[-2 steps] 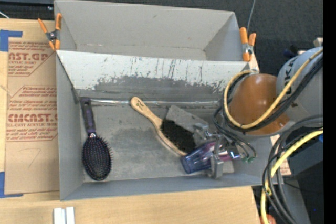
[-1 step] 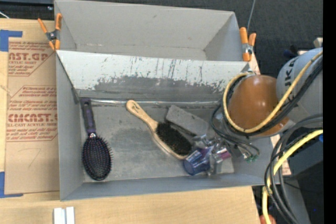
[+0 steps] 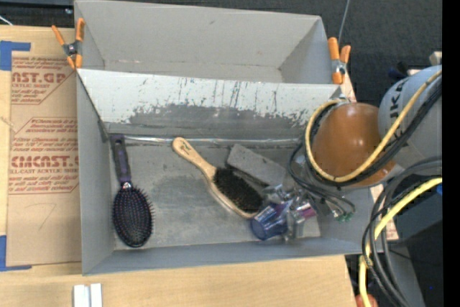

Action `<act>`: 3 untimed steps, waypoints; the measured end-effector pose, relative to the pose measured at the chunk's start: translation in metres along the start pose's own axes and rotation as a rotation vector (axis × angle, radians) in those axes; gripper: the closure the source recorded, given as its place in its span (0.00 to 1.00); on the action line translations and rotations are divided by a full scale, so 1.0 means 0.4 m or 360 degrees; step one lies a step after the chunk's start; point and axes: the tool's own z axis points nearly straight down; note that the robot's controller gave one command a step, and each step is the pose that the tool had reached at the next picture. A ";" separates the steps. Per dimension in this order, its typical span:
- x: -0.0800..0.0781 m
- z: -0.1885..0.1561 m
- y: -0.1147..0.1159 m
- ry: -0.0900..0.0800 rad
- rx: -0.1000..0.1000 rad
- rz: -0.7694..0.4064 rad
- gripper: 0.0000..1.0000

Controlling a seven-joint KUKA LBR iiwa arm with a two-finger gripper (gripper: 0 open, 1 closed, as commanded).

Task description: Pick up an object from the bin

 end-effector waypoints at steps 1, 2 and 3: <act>0.004 -0.040 0.005 0.0011 -0.0007 -0.0001 1.00; 0.002 -0.128 0.007 0.0011 -0.0009 0.0000 1.00; 0.001 -0.206 0.009 0.0014 -0.0012 0.0000 1.00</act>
Offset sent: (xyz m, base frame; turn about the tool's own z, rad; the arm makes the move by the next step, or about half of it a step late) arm -0.0012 0.0005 0.0615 -0.0003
